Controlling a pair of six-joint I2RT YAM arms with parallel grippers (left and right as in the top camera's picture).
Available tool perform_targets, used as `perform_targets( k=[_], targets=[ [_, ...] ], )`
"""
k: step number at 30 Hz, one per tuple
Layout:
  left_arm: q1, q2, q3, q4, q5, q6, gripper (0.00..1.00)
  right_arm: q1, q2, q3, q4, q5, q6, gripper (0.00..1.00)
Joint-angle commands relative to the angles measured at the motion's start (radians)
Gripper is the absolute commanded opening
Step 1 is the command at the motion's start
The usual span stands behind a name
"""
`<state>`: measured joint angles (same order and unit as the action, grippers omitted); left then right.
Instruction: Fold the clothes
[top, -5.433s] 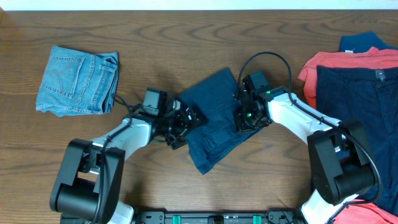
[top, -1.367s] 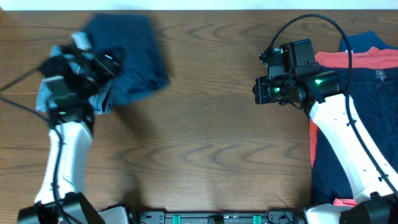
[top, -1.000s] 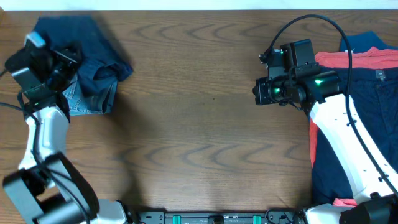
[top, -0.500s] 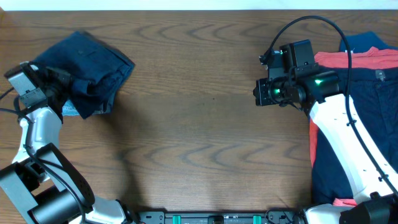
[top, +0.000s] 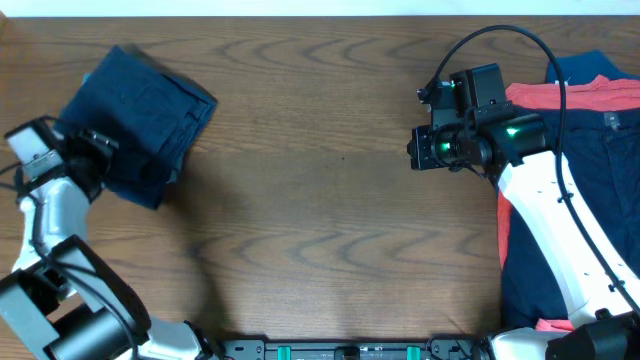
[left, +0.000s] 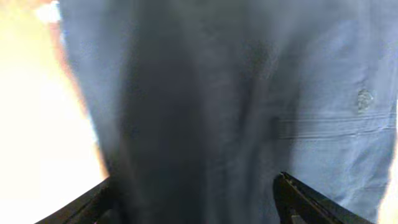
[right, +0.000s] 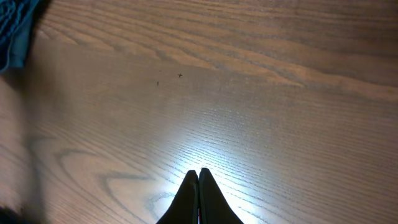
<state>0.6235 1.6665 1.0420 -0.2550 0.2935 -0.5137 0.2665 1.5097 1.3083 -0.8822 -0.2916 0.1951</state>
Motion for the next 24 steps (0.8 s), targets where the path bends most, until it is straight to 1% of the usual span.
perform_targets(
  k=[1, 5, 6, 7, 9, 10, 11, 15, 19, 24],
  targets=[
    [0.066, -0.076, 0.023, -0.058, 0.097, 0.095, 0.77, -0.003, -0.006, 0.007, 0.000, -0.004, 0.014, 0.01],
    [0.152, -0.162, 0.023, -0.115, 0.171, 0.114, 0.76, -0.004, -0.006, 0.007, 0.000, -0.004, 0.014, 0.01],
    [0.168, -0.184, 0.023, -0.115, 0.183, 0.114, 0.73, -0.004, -0.006, 0.007, 0.000, -0.004, 0.014, 0.01],
    [0.178, -0.201, 0.023, -0.115, 0.187, 0.114, 0.63, -0.004, -0.006, 0.007, 0.000, -0.004, 0.014, 0.01],
    [0.182, -0.228, 0.023, -0.107, 0.189, 0.114, 0.37, -0.004, -0.006, 0.007, 0.002, -0.004, 0.014, 0.02],
    [0.176, -0.230, 0.023, -0.101, 0.189, 0.115, 0.21, -0.004, -0.006, 0.007, 0.004, -0.003, 0.014, 0.01],
    [0.164, -0.230, 0.023, -0.090, 0.189, 0.126, 0.07, -0.004, -0.006, 0.007, 0.006, -0.004, 0.014, 0.02],
    [0.078, -0.174, 0.021, -0.015, 0.170, 0.237, 0.06, -0.004, -0.006, 0.007, 0.007, -0.003, 0.014, 0.02],
    [0.010, -0.050, 0.021, -0.005, 0.078, 0.246, 0.06, -0.004, -0.006, 0.007, 0.007, 0.000, 0.014, 0.02],
    [-0.005, 0.127, 0.021, 0.004, 0.071, 0.248, 0.06, -0.004, -0.006, 0.007, 0.006, 0.000, 0.015, 0.01]
  ],
)
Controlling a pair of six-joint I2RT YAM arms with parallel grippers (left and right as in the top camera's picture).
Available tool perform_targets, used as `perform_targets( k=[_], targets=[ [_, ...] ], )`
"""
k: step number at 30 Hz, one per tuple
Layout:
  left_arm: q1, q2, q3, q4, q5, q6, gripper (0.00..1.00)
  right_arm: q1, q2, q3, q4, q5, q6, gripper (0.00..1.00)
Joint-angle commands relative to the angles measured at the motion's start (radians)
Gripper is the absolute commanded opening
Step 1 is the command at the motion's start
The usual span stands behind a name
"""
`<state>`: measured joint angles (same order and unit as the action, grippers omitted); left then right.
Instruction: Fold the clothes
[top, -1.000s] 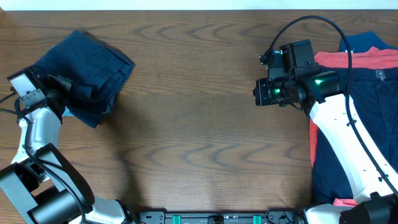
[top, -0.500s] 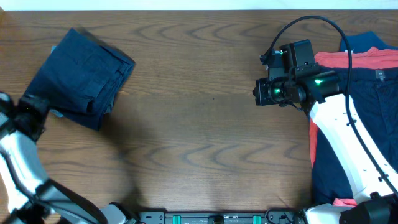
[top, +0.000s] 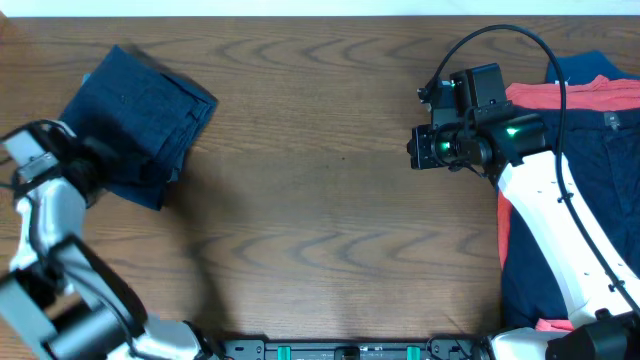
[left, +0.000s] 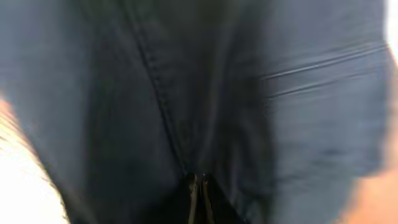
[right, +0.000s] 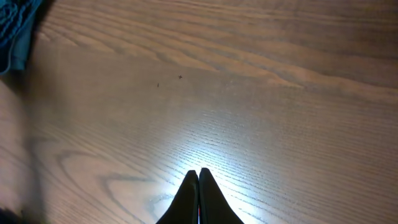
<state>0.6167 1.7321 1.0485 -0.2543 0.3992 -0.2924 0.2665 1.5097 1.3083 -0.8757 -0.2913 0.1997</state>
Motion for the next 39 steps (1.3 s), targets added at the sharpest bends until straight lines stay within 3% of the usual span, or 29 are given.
perform_targets(
  k=[1, 7, 11, 12, 15, 21, 25, 28, 32, 34, 35, 36, 39],
  targets=[
    [0.002, 0.100, 0.015, 0.032, -0.035, 0.026, 0.06, -0.004, -0.006, 0.007, 0.000, 0.000, 0.010, 0.02],
    [0.002, 0.131, 0.024, 0.099, 0.021, 0.026, 0.12, -0.003, -0.006, 0.007, 0.000, -0.001, 0.010, 0.01],
    [0.002, 0.055, 0.051, 0.039, 0.059, 0.026, 0.17, -0.003, -0.006, 0.007, 0.000, -0.001, 0.010, 0.01],
    [0.002, 0.026, 0.060, 0.012, 0.062, 0.027, 0.22, -0.003, -0.006, 0.007, 0.000, -0.001, 0.010, 0.01],
    [0.002, -0.083, 0.085, -0.086, 0.073, 0.032, 0.34, -0.003, -0.006, 0.007, 0.000, -0.001, 0.009, 0.01],
    [-0.010, -0.339, 0.128, -0.336, 0.269, 0.208, 0.56, -0.005, -0.035, 0.010, 0.013, 0.040, 0.004, 0.02],
    [-0.060, -0.499, 0.129, -0.569, 0.265, 0.353, 0.62, -0.005, -0.114, 0.032, 0.013, 0.169, -0.026, 0.02],
    [-0.122, -0.616, 0.129, -0.719, 0.184, 0.379, 0.68, -0.005, -0.208, 0.047, 0.013, 0.214, -0.048, 0.02],
    [-0.219, -0.766, 0.130, -0.829, 0.076, 0.378, 0.73, -0.005, -0.348, 0.048, 0.010, 0.212, -0.048, 0.22],
    [-0.266, -0.846, 0.129, -0.856, -0.019, 0.378, 0.79, -0.005, -0.408, 0.048, -0.005, 0.212, -0.048, 0.41],
    [-0.286, -0.888, 0.129, -0.865, -0.076, 0.378, 0.91, -0.005, -0.441, 0.048, -0.023, 0.212, -0.048, 0.75],
    [-0.297, -0.912, 0.129, -0.867, -0.107, 0.378, 0.98, -0.005, -0.453, 0.048, -0.031, 0.212, -0.048, 0.99],
    [-0.311, -0.989, 0.129, -0.867, -0.177, 0.378, 0.98, -0.005, -0.503, 0.048, -0.074, 0.212, -0.048, 0.99]
  ],
)
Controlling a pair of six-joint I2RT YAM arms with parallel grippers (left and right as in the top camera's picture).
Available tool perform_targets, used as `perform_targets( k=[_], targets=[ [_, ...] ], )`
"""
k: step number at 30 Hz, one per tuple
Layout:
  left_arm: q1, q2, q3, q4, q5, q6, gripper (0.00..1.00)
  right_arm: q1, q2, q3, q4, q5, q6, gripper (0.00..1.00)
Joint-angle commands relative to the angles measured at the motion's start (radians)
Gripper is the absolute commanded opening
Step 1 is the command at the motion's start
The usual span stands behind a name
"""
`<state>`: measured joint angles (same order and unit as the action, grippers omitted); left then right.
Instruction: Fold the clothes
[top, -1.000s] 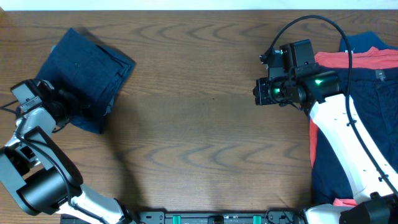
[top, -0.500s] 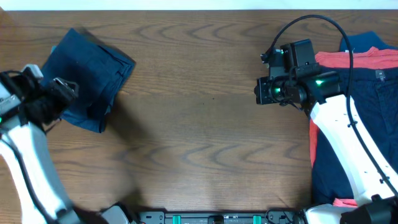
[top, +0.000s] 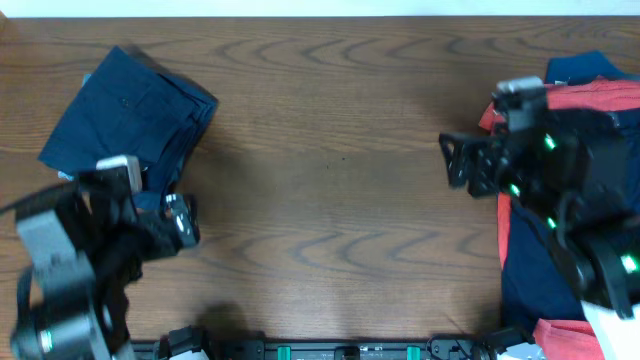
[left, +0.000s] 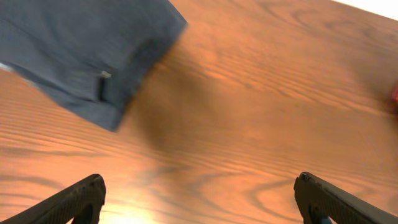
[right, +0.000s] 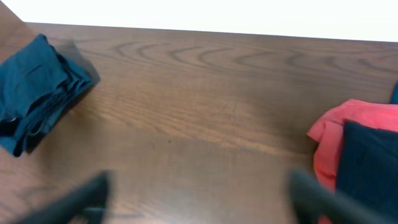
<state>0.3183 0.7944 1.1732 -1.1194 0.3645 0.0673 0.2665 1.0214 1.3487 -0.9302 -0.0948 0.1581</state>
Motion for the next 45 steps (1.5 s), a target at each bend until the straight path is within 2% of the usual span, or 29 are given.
perform_targets(
  k=[1, 8, 20, 25, 27, 35, 40, 45],
  targets=[
    [-0.012, -0.072, 0.004, -0.001, -0.141, 0.018, 0.98, -0.005, -0.023, 0.007, -0.033, 0.016, -0.006, 0.99],
    [-0.012, -0.113, 0.004, 0.017, -0.119, 0.014, 0.98, -0.004, -0.047, 0.007, -0.116, 0.007, 0.005, 0.99],
    [-0.012, -0.110, 0.004, 0.017, -0.119, 0.014, 0.98, -0.005, -0.042, 0.007, -0.126, 0.009, 0.005, 0.99],
    [-0.012, -0.110, 0.004, 0.017, -0.119, 0.014, 0.98, -0.042, -0.084, -0.042, -0.075, 0.137, -0.053, 0.99],
    [-0.012, -0.110, 0.004, 0.017, -0.119, 0.014, 0.98, -0.083, -0.131, -0.115, 0.014, 0.138, -0.065, 0.99],
    [-0.012, -0.110, 0.004, 0.017, -0.119, 0.014, 0.98, -0.220, -0.445, -0.648, 0.453, 0.087, -0.072, 0.99],
    [-0.012, -0.110, 0.004, 0.017, -0.119, 0.014, 0.98, -0.252, -0.663, -0.929, 0.573, 0.072, -0.085, 0.99],
    [-0.012, -0.110, 0.004, 0.017, -0.119, 0.014, 0.98, -0.261, -0.870, -1.125, 0.647, 0.034, -0.089, 0.99]
  ],
)
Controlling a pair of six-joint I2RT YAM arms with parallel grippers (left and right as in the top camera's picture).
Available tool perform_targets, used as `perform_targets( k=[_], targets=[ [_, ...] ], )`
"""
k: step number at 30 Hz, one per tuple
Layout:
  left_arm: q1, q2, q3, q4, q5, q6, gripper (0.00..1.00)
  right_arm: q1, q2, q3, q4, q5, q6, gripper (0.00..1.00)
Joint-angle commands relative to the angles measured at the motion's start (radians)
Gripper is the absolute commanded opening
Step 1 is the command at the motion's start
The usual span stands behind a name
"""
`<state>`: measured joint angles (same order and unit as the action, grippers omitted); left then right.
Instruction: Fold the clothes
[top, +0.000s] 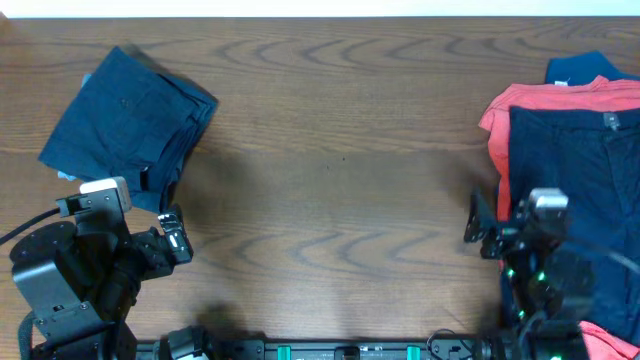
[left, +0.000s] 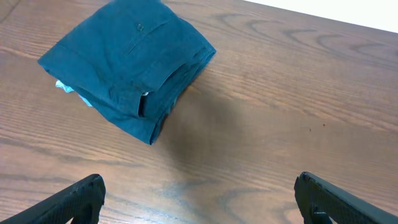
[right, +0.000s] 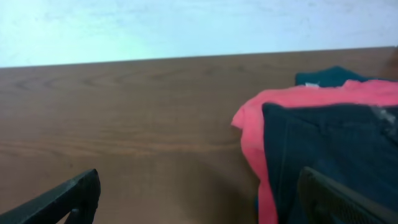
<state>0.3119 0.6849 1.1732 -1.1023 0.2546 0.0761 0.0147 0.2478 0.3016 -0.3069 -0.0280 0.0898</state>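
Observation:
A folded dark blue garment (top: 130, 115) lies at the table's far left; the left wrist view shows the folded garment (left: 127, 71) too, with a pale scrap under its left edge. At the right edge lies a pile of unfolded clothes (top: 570, 130): navy trousers (right: 329, 149) on a coral piece (right: 267, 118), over a teal one. My left gripper (top: 172, 235) is pulled back near the front edge, open and empty (left: 199, 202). My right gripper (top: 485, 228) is open and empty at the front right, beside the pile (right: 199, 199).
The brown wooden table (top: 340, 180) spreads between the folded garment and the pile. A pale wall shows beyond the far edge in the right wrist view.
Both arms have drawn further back toward the front edge. The right gripper moved from beside the pile's far end to the front right. The folded garment has not moved.
My left gripper was open at the folded blue garment, then shut against it, while the right gripper stayed shut over the bare table. Later both grippers were open and away from the clothes. Now both sit open at the front edge.

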Motion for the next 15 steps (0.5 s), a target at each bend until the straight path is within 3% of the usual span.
perform_targets(
  k=[1, 5, 15],
  targets=[
    [-0.006, 0.000, 0.004, 0.000, -0.009, 0.006, 0.98, -0.009, -0.132, -0.105, 0.031, -0.033, -0.020, 0.99],
    [-0.006, 0.000, 0.004, 0.000, -0.009, 0.006, 0.98, -0.010, -0.246, -0.203, 0.051, -0.036, -0.021, 0.99],
    [-0.006, 0.000, 0.004, 0.000, -0.009, 0.006, 0.98, -0.009, -0.243, -0.254, 0.143, -0.043, -0.020, 0.99]
  ],
)
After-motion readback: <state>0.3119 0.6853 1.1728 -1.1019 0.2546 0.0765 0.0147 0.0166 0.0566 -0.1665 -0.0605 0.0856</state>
